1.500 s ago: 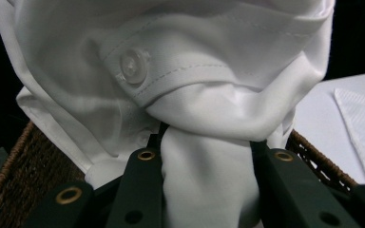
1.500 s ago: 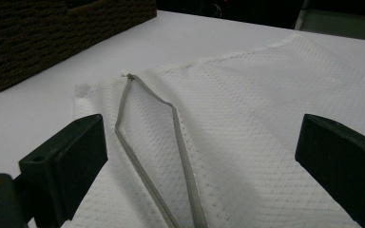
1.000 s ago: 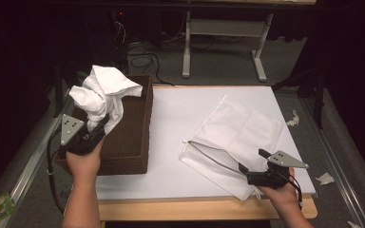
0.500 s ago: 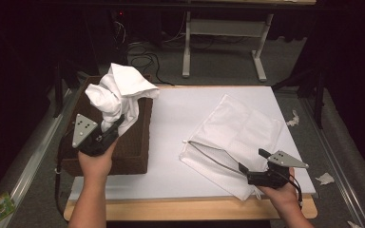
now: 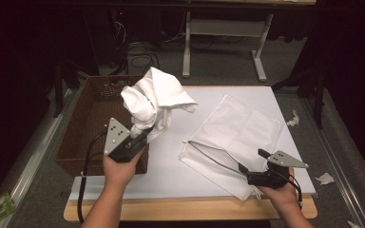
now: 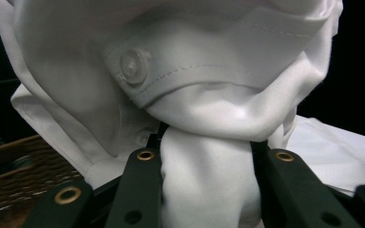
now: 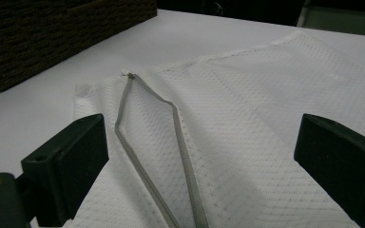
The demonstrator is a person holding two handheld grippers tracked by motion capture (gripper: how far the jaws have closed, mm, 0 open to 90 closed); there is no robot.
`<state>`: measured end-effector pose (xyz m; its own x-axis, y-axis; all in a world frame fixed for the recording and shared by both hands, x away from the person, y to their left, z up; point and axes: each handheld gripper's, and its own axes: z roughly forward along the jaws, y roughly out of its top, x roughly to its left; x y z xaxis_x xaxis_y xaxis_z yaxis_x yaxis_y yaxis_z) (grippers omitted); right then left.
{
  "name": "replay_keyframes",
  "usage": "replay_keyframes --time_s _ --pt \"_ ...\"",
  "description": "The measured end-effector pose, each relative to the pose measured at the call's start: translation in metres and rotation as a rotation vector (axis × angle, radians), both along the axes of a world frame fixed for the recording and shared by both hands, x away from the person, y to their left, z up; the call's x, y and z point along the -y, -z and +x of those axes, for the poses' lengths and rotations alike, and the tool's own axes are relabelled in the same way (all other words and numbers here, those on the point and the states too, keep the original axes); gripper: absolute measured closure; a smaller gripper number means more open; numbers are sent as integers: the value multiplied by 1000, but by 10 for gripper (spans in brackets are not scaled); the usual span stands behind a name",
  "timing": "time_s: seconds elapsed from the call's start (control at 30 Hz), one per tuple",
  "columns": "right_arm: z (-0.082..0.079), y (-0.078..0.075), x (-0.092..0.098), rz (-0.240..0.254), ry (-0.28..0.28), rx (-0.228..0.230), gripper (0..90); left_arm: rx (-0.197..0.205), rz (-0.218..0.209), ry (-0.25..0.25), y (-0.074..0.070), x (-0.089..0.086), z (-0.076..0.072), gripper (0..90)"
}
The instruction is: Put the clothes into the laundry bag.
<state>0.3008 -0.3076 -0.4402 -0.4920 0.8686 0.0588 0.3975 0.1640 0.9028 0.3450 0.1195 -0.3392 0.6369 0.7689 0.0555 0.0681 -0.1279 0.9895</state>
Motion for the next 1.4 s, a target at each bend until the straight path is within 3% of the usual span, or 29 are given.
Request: replay_keyframes --time_s 0.13,0.4,0.67,0.83,0.93,1.0,1.07,1.23,1.4 --pt "0 0 0 1 -2 2 47 -13 10 33 5 15 -3 699" --pt "0 0 0 -3 -5 4 49 -50 -30 103 17 39 -10 697" --pt "0 0 -1 -6 -3 1 52 -75 -43 159 30 57 -19 697" --pt "-1 1 1 -13 -1 4 72 -87 13 181 44 63 -35 696" --pt "-1 0 1 -5 -1 2 111 -128 -9 182 62 62 -35 695" --pt "0 -1 0 -4 0 8 113 -168 3 186 71 66 -29 695" --pt "3 -3 -3 2 -7 10 172 -178 -1 183 75 67 -26 695" --pt "22 -7 -13 12 -13 13 183 -194 16 183 82 71 -23 694" --pt "52 1 -31 -43 -27 -37 271 -202 22 162 86 71 -20 693"
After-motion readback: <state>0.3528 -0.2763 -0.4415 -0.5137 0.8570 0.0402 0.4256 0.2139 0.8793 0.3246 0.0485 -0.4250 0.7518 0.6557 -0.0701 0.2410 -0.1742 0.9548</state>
